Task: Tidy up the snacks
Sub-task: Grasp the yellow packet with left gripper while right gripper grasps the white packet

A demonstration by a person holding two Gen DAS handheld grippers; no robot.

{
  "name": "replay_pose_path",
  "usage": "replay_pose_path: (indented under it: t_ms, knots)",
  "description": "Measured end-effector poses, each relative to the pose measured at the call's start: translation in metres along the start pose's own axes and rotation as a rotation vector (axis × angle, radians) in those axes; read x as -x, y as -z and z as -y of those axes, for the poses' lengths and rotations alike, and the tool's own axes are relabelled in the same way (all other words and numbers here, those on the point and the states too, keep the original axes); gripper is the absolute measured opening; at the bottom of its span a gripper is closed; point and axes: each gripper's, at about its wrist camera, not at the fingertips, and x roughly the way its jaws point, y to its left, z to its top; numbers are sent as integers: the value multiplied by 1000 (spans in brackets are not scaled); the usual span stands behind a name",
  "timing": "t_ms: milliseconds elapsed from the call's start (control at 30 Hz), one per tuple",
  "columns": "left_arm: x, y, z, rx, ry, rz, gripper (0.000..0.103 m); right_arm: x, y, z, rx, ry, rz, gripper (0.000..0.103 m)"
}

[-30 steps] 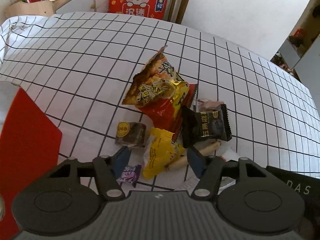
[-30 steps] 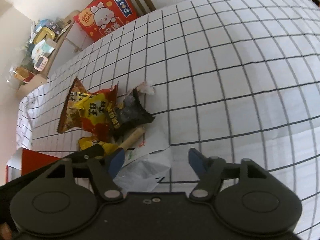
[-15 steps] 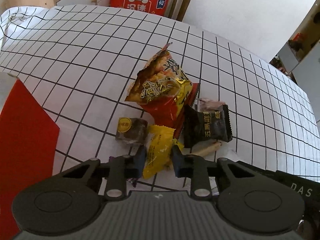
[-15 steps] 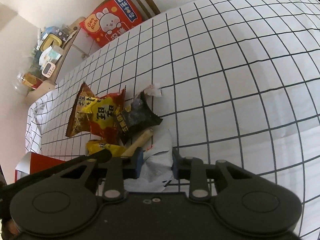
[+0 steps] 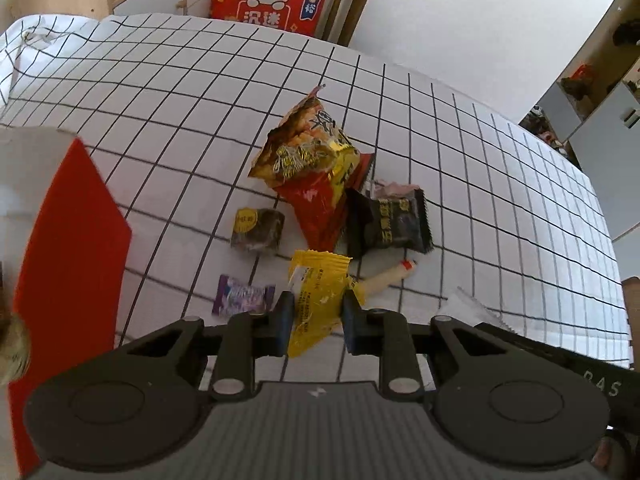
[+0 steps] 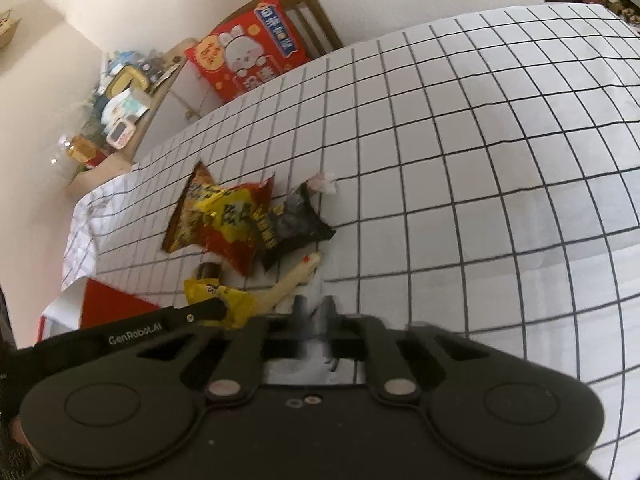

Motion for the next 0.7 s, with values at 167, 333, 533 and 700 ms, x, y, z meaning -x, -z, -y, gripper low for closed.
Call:
replay_pose_path:
  t_ms: [167,333,533,700]
  knots:
    - [20,12,-2,-5,20,3,24,12,11,-3,43,2,-8,5]
    - [46,25,-2,-20,43,17,24,32,22,-12,88,-30,-5,4]
    - [77,39,-3,-44,49,33,24,59,32,-26,138,-59,14,4]
    - [104,48,-12,-64,50,49,24,77,37,-41,170,-85,30,4]
